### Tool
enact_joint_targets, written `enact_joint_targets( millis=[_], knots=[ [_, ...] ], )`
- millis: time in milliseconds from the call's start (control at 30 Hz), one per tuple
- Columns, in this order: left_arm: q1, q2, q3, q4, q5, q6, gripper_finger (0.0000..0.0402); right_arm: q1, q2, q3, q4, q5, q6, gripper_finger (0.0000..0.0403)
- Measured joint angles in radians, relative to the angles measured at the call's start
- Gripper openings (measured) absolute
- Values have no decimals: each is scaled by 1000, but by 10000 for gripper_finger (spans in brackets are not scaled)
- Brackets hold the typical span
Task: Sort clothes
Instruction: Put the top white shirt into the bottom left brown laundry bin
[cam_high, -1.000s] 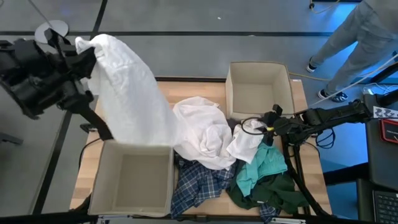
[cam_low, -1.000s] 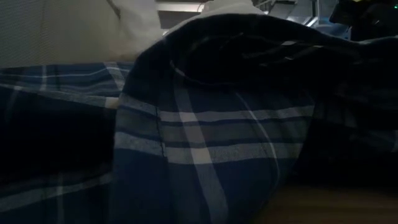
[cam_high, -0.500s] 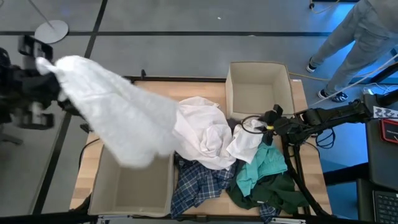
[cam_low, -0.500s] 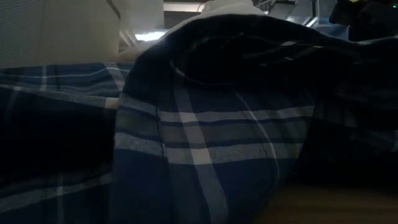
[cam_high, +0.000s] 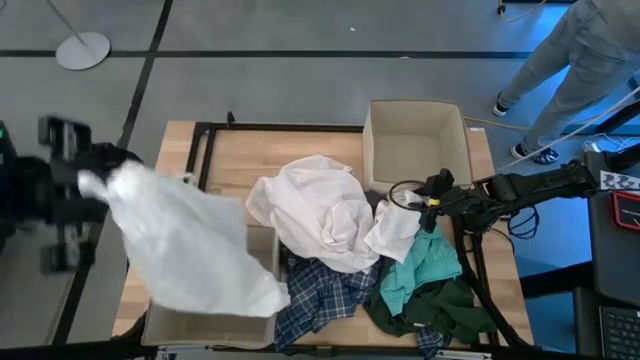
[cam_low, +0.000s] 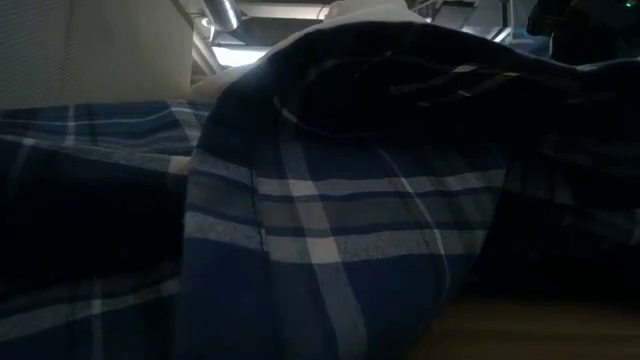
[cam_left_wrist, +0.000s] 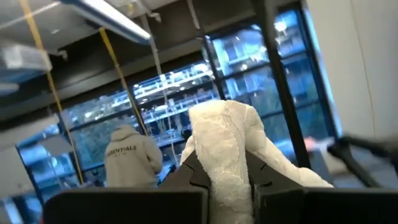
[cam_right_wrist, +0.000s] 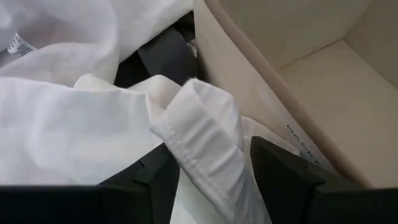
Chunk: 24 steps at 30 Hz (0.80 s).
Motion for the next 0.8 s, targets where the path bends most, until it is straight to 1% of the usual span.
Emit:
enact_joint_targets(
  millis=[100,200,300,333,400,500,633,700,767,800],
  knots=[
    [0,0,-28,-97,-40,-64,17,0,0,0,0,0,-3,198],
    [2,-9,-60,-226,-142,-180,17,0,0,0,0,0,-3,198],
    [16,-23,-93,-432,-250,-362,17,0,0,0,1,-1,-4,198],
    [23,-33,-100,-531,-251,-453,17,0,0,0,2,-1,-4,198],
    [35,-51,-108,-710,-244,-691,17,0,0,0,3,-1,-5,198],
    [36,-72,-118,-984,-256,-1005,17,0,0,-1,3,-1,-6,198],
    [12,-83,-120,-1318,-245,-1457,17,0,0,-1,4,-1,-4,198],
    [-7,-91,-119,-1498,-197,-1701,17,0,0,-1,4,-1,-4,198],
    [-3,-88,-119,-1684,-112,-1958,17,0,0,-1,5,-1,-5,198],
    [8,-84,-130,-1747,-64,-2080,17,0,0,-1,6,-1,-6,198]
  ],
)
